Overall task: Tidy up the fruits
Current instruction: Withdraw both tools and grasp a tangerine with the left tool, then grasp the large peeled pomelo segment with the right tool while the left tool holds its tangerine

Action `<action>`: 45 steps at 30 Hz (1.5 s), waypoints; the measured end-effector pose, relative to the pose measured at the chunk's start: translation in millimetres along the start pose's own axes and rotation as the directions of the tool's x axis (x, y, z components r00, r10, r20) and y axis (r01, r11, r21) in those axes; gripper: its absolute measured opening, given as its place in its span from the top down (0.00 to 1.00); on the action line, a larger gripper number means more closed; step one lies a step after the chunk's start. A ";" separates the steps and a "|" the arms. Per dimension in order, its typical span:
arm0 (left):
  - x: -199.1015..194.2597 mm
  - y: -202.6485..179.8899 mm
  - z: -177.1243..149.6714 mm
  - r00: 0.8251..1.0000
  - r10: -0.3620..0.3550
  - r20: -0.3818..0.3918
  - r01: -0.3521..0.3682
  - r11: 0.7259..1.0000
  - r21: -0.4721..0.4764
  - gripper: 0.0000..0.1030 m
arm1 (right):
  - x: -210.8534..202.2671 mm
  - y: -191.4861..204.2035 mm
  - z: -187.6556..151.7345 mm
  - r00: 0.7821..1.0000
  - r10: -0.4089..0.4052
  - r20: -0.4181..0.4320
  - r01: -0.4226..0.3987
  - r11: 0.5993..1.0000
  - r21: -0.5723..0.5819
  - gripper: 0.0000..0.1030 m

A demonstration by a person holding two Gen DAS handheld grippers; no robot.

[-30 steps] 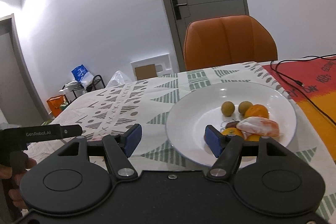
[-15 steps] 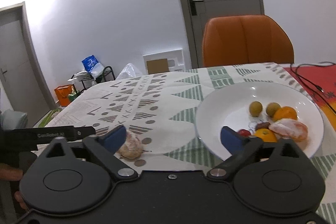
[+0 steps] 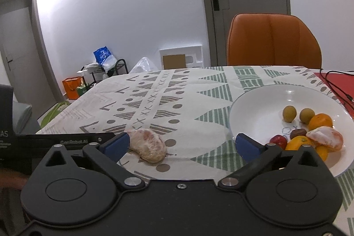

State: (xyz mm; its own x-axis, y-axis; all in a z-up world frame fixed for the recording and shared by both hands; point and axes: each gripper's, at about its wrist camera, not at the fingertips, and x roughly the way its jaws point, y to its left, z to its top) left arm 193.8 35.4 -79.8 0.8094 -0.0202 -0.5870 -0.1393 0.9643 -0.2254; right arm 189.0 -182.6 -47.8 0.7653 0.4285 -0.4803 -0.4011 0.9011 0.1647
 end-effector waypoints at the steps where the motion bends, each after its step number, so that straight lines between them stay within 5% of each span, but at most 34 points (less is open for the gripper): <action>1: 0.8 0.9 0.1 1.000 0.002 0.000 -0.002 1.000 -0.001 0.78 | 1.0 1.4 0.0 1.000 0.004 -0.004 -0.004 1.000 -0.001 0.00; 11: -10.1 18.3 3.4 1.000 0.006 -0.002 -0.006 0.999 -0.040 0.78 | 15.9 19.3 -1.1 0.998 0.048 -0.049 -0.049 0.999 -0.005 0.02; 25: -30.1 46.9 6.7 0.998 0.047 0.028 -0.045 0.996 -0.081 0.78 | 47.3 43.2 -8.4 0.979 0.098 -0.180 -0.100 0.995 -0.006 0.45; 32: -36.2 55.0 7.6 0.998 0.060 0.038 -0.056 0.994 -0.089 0.78 | 54.3 44.7 -7.7 0.977 0.100 -0.191 -0.100 0.995 0.006 0.39; 36: -39.8 59.3 8.7 0.997 0.067 0.047 -0.062 0.994 -0.095 0.78 | 60.6 49.9 -6.4 0.973 0.125 -0.192 -0.126 0.992 0.003 0.19; 45: -49.5 69.7 13.1 0.993 0.093 0.072 -0.085 0.990 -0.111 0.78 | 78.3 68.6 -4.5 0.980 0.091 -0.177 -0.104 0.992 -0.066 0.14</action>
State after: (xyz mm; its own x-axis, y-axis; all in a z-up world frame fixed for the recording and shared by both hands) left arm 151.4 107.1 -56.3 0.8318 0.0891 -0.5478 -0.2703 0.9271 -0.2596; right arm 219.1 -87.5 -77.9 0.6241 0.4904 -0.6083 -0.5113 0.8450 0.1567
